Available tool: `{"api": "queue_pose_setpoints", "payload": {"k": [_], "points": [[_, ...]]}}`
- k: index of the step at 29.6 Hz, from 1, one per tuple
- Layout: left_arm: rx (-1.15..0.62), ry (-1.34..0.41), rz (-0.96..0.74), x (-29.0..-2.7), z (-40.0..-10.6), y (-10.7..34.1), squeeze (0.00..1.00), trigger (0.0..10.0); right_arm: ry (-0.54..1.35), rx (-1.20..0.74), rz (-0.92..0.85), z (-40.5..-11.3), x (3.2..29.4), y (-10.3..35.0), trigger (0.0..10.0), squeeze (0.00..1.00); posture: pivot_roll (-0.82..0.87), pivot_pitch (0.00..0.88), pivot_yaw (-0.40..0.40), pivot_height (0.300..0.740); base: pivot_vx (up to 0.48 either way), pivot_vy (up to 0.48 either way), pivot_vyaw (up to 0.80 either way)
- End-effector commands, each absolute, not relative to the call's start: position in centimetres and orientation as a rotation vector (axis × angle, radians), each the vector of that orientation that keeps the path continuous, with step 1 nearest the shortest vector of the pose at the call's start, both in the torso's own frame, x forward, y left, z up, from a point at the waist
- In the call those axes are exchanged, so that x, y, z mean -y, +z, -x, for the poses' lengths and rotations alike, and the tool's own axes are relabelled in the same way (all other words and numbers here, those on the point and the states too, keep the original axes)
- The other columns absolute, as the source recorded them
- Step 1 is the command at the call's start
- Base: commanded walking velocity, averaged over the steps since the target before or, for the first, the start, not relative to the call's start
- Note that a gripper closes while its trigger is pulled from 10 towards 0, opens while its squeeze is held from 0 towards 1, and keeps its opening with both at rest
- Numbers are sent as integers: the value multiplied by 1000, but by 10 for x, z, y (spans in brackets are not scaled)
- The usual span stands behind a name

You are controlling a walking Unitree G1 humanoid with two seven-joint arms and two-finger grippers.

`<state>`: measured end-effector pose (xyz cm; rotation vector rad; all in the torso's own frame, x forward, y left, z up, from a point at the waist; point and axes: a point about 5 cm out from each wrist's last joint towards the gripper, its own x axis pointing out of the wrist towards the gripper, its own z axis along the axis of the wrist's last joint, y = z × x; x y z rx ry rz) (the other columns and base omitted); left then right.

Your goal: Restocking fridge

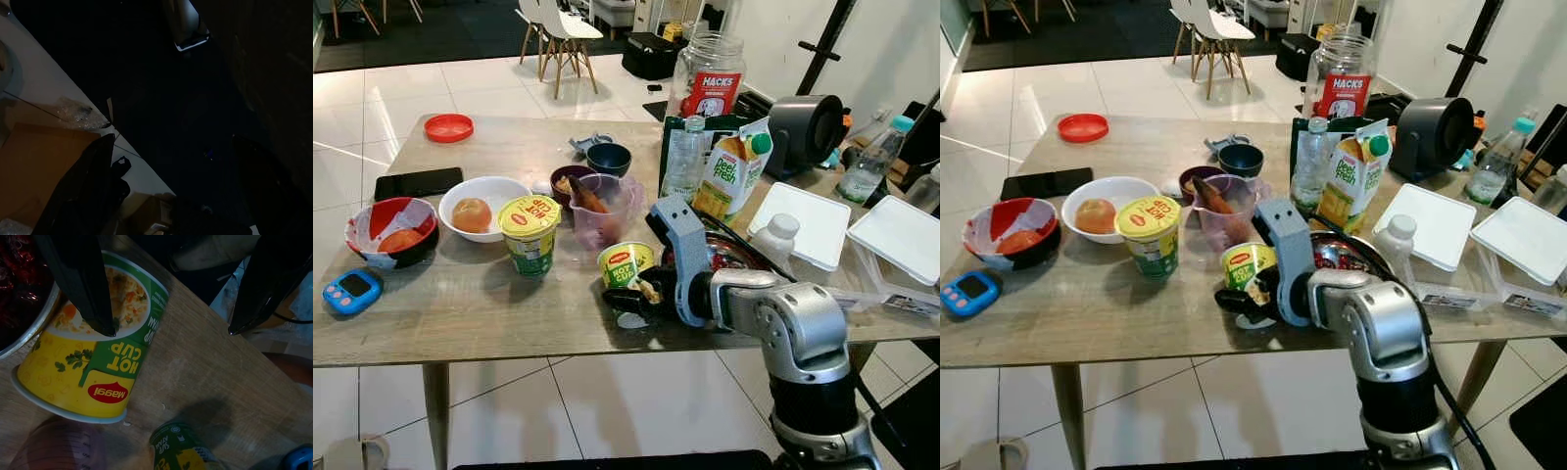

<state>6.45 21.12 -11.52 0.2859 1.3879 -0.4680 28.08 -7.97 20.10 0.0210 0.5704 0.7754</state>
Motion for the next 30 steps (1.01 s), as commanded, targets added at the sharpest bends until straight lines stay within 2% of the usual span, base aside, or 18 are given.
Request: {"api": "queue_pose_setpoints", "payload": {"k": [1,5,12,22,23,30], "points": [[-1416,-496,-265,-204,-55,-118,0,10000,765,-584,-14,-281,77,198,10000,0,-127,77,-105,740,0,0,0],[-1417,-496,-264,-203,-55,-118,0,10000,758,-583,-14,-281,69,195,10000,0,-126,74,-105,740,0,0,0],[-1418,-500,-265,-203,-55,-118,0,10000,728,-579,9,-284,71,194,10000,0,-125,67,-108,740,0,0,0],[-1415,-499,-265,-201,-55,-118,0,10000,694,-608,64,-279,89,191,10000,0,-130,62,-114,740,0,0,0],[-1417,-501,-266,-202,-54,-118,0,10000,678,-621,82,-277,97,190,10000,0,-139,66,-114,740,0,0,0],[-1419,-503,-266,-202,-54,-118,0,10000,669,-633,97,-277,102,190,10000,0,-141,70,-117,740,0,0,0]]}}
